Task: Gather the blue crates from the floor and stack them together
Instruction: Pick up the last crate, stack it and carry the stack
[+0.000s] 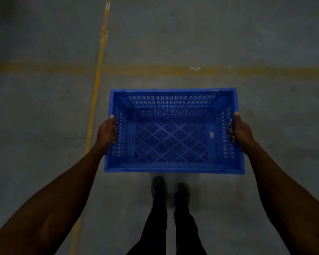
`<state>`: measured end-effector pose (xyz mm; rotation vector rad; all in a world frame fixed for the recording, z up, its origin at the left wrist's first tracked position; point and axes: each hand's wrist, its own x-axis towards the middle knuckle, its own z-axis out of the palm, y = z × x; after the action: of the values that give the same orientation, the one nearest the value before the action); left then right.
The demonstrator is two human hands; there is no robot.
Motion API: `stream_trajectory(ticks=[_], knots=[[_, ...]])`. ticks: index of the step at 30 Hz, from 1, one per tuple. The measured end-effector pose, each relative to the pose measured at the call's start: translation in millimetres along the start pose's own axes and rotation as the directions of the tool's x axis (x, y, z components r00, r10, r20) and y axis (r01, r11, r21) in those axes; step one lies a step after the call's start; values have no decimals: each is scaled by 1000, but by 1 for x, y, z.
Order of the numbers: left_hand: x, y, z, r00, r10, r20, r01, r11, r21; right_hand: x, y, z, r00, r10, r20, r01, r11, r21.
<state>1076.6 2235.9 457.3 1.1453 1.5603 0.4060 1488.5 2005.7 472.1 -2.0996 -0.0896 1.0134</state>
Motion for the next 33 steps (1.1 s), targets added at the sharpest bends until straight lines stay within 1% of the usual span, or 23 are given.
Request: stream_trajectory(ticks=[6,12,19,26,29,33], knots=[[-9,0,-3,1000,-8,-5,8,1000,13,-14,5,0,1000,-3,3,3,1000,-12],[-18,-10,-8,999,-30,-11,30,999,14,-20,10,-1,999,-21,37,22,1000,-21],[-12,-8,-7,1000,1,-16,-1,1000,12,-15,1,3,999,-26,20,26,999,-25],[-4,0,4,999,6,44,-7,1000,23,-12,6,-8,999,-41,-4,40,998,-46],[-5,3,13,999,6,40,-7,1000,16,-8,9,-12,999,-37,-5,37,999,-31],[-3,1,9,999,16,29,-16,1000,0,-8,5,-5,999,-30,-36,27,998,-63]])
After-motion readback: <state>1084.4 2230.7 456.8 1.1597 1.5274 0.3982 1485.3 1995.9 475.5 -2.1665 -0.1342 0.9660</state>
